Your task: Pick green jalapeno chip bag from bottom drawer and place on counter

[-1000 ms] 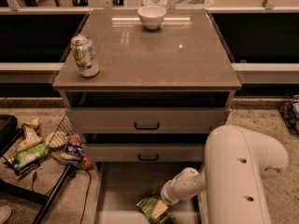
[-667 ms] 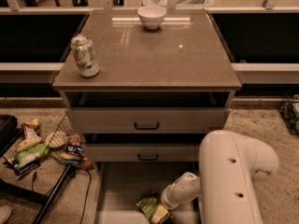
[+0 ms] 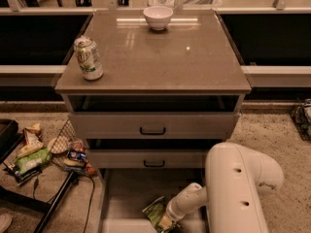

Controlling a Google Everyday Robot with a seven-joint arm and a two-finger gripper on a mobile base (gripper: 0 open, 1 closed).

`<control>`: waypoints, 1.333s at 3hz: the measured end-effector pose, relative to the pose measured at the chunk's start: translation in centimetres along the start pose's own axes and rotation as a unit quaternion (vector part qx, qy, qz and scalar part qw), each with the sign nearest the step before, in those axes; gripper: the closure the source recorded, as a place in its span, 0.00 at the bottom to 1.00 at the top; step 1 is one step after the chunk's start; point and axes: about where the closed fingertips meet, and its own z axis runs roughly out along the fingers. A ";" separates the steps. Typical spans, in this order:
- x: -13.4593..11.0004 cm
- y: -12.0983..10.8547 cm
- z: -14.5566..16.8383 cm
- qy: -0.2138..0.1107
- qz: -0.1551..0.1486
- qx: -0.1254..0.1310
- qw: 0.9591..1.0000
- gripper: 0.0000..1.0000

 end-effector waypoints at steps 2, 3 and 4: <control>-6.3 1.8 -11.2 -0.077 -0.003 0.005 0.997 0.96; -8.9 1.8 -19.9 -0.088 -0.016 0.021 0.996 1.00; -12.1 -0.1 -29.5 -0.128 -0.010 0.035 0.991 1.00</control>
Offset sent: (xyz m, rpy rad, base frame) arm 0.0486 0.0087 0.2328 0.2122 -0.1901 0.0049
